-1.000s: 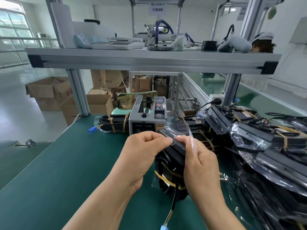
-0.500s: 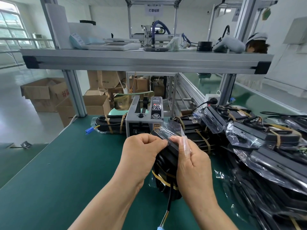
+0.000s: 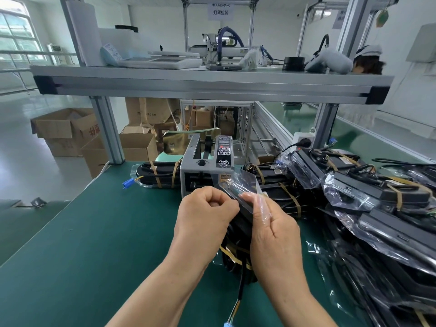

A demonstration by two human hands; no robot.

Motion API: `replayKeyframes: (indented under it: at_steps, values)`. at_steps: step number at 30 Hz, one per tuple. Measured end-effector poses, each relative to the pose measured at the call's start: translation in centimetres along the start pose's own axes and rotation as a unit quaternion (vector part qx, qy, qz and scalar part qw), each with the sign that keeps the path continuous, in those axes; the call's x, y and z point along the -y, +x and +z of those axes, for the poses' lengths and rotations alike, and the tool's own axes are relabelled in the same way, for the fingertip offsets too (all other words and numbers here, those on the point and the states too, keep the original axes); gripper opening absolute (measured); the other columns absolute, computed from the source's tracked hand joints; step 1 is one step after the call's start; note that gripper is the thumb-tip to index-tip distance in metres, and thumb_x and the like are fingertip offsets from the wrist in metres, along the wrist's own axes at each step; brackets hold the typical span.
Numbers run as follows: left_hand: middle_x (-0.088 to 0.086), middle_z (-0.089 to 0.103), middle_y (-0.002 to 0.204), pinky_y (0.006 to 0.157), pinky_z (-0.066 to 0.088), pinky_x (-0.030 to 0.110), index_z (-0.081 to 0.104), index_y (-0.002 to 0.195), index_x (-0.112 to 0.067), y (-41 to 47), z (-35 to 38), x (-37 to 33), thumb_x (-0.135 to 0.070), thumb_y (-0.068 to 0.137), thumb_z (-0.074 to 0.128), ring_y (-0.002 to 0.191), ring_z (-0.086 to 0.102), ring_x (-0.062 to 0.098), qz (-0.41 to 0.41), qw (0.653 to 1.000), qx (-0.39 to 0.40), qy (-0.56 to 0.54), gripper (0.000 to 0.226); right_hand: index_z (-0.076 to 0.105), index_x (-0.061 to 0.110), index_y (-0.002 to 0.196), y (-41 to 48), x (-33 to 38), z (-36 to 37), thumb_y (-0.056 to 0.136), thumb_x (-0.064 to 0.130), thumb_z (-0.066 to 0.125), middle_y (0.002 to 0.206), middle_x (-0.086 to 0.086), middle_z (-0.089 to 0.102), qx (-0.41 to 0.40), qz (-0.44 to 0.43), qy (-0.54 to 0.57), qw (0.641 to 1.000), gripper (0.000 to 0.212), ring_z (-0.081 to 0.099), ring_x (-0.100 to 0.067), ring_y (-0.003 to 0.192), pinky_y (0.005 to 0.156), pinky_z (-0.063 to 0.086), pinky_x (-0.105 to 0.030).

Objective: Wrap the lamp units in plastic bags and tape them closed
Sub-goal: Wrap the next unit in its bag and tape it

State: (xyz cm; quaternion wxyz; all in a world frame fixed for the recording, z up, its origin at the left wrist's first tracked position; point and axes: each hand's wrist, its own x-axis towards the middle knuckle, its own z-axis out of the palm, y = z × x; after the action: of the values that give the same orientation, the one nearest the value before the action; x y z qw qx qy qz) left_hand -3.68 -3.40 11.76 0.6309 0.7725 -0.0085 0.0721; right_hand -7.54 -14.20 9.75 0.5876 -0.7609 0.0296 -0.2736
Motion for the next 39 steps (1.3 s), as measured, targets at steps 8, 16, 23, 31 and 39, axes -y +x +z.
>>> replayKeyframes:
  at_steps: [8,16,23,31,39]
  values:
    - [-0.018,0.051,0.054,0.054,0.043,0.028,0.060,0.083,-0.048,0.6,0.2,0.8,-0.036,0.076,0.068,0.047,0.046,-0.001,0.020,0.999,-0.029,0.010,0.015,0.072,0.034,0.088,-0.2,0.2,-0.1,0.106,0.029,0.041,0.078,0.012,0.072,0.003,-0.001,0.017,1.000,0.036,0.066,-0.010,0.072,0.060,0.052,-0.023]
    - [-0.016,0.045,0.052,0.045,0.038,0.015,0.060,0.084,-0.036,0.7,0.4,1.4,-0.054,0.077,0.073,0.047,0.043,-0.001,0.059,0.997,-0.021,0.034,0.023,0.074,0.033,0.096,-0.1,0.2,0.0,0.106,0.029,0.040,0.082,0.019,0.073,0.006,-0.008,0.003,1.000,0.036,0.068,-0.004,0.081,0.068,0.053,-0.019]
    - [-0.018,0.046,0.061,0.047,0.036,0.013,0.056,0.085,-0.041,0.8,-0.3,1.5,-0.055,0.071,0.079,0.052,0.042,-0.001,0.087,0.994,0.018,0.069,0.030,0.073,0.032,0.096,0.1,-0.1,-0.1,0.106,0.026,0.041,0.087,0.020,0.074,-0.005,-0.010,0.019,1.000,0.034,0.070,-0.005,0.086,0.075,0.055,-0.023]
    - [-0.014,0.049,0.053,0.058,0.045,0.033,0.064,0.080,-0.041,1.8,-0.5,1.9,-0.027,0.089,0.067,0.049,0.044,0.004,0.064,0.997,0.013,0.032,0.017,0.067,0.042,0.080,-0.1,0.3,-0.6,0.106,0.025,0.043,0.084,0.022,0.072,-0.010,-0.029,0.007,0.999,0.039,0.065,-0.002,0.080,0.063,0.045,-0.007]
    - [-0.018,0.045,0.053,0.044,0.035,0.014,0.059,0.081,-0.033,1.2,-0.5,1.5,-0.072,0.043,0.073,0.046,0.039,-0.001,0.078,0.995,0.035,0.042,0.057,0.069,0.040,0.088,0.2,0.0,-0.8,0.105,0.025,0.042,0.087,0.027,0.072,-0.006,-0.012,0.012,1.000,0.036,0.067,0.002,0.086,0.070,0.050,-0.011]
